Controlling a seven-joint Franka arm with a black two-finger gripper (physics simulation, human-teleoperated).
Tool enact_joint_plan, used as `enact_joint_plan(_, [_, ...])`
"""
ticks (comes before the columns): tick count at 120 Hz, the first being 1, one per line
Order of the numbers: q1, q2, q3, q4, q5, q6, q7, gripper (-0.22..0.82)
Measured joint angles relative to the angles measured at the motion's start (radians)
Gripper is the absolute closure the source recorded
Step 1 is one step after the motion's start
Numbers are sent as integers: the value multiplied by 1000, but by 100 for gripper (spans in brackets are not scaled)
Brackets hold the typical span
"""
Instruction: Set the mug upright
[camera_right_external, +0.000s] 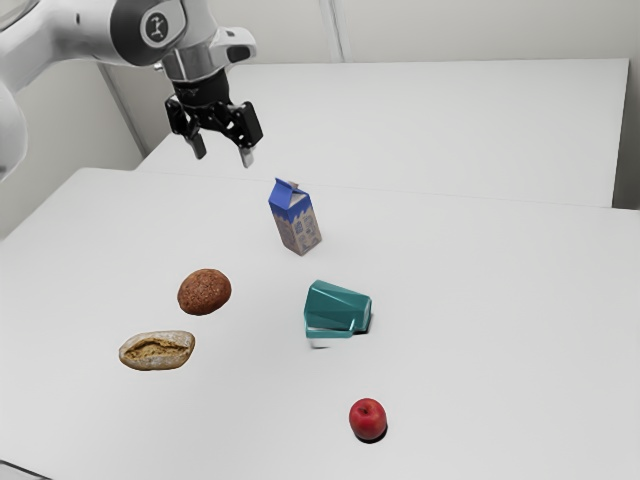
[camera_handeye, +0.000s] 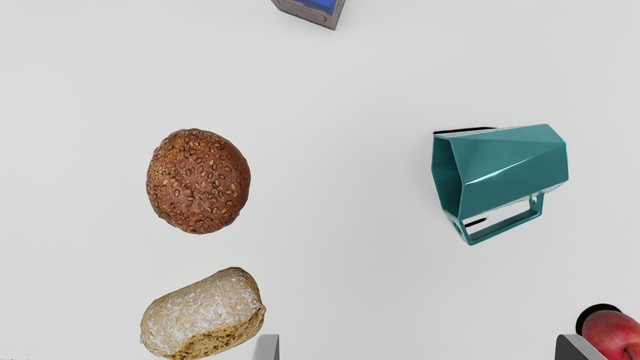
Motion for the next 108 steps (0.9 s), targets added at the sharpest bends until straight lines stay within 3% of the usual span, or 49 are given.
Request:
enact_joint_plan(32, [7,-5,1,-14,-26,-6,-11,0])
enact_joint_plan(58, [59,-20,4,-119,-154,25,-15,0])
enact_joint_plan(89, [103,-62,4,-421,-425,272,88,0])
enact_joint_plan(108, [128,-48,3,-541,-596,421,206,0])
